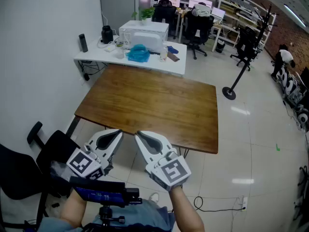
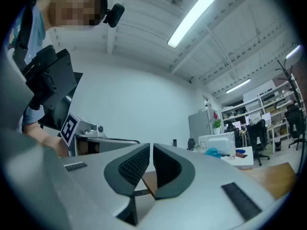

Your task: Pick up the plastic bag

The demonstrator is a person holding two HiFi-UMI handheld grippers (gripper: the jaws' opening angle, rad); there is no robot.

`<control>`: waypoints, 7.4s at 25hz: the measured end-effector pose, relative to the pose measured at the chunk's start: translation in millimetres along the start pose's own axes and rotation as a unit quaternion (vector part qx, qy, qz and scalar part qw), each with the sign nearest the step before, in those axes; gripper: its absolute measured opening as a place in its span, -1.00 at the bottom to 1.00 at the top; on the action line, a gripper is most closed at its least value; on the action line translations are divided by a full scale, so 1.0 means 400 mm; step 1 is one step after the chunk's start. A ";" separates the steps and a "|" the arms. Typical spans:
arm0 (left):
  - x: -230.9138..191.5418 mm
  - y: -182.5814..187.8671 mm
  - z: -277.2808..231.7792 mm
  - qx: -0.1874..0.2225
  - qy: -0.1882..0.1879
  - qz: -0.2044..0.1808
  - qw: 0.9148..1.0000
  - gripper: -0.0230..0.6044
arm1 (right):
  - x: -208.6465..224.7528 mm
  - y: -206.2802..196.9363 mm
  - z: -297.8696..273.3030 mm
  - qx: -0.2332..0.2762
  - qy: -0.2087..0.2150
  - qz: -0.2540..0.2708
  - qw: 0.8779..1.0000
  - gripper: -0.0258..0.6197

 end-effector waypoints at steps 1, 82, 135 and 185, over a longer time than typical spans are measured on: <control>-0.001 -0.002 0.000 -0.002 0.005 -0.003 1.000 -0.89 | 0.004 -0.003 -0.003 -0.001 0.002 -0.002 1.000 -0.82; -0.315 -0.720 0.914 -0.139 0.358 0.105 0.917 -0.85 | -0.577 -1.109 -0.583 -0.245 0.170 -0.264 0.917 -0.41; -0.307 -0.770 0.949 -0.141 0.393 0.142 0.897 -0.85 | -0.677 -1.091 -0.624 -0.234 0.245 -0.448 0.827 -0.90; -0.199 -0.024 0.403 0.053 0.380 -0.048 0.922 -0.85 | -0.297 -0.088 -0.589 -0.093 0.383 -0.167 0.904 -0.91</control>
Point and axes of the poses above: the fingertips, and each gripper's own axes: z backward along the fingers, x to its right, y out of its top, the point moved 4 cm from there along z, backward along the fingers, and after that the axes turned 7 degrees about -z, right-handed, at the moved point
